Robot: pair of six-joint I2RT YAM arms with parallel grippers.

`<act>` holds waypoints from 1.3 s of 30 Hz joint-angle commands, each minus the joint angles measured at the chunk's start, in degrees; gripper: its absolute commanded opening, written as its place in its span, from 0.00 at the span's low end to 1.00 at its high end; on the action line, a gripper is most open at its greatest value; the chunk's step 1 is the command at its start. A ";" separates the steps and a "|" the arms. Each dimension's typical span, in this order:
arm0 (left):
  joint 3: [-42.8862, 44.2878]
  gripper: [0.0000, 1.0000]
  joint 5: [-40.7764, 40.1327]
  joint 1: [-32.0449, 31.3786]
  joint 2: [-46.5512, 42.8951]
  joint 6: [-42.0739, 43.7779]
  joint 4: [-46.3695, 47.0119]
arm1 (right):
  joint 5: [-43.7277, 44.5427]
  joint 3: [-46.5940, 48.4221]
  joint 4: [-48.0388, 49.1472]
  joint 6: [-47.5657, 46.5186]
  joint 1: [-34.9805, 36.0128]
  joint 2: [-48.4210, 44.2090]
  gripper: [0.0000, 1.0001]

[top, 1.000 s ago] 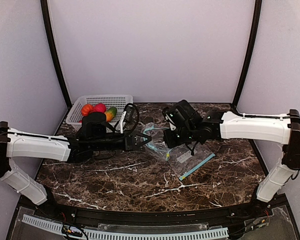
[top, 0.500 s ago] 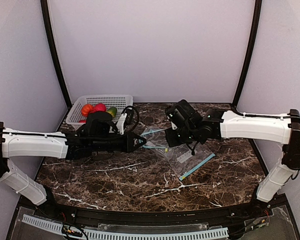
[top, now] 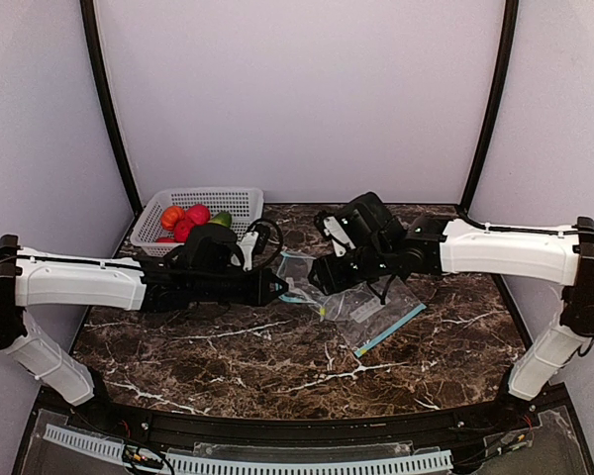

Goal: Place the food in the zip-top bag and seal the zipper
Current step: Open the zipper food storage bag at the center of the board.

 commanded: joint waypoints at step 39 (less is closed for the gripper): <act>-2.39 0.01 -6.17 0.07 0.47 -4.56 1.77 | 4.39 -2.07 3.18 1.01 8.33 -2.42 0.65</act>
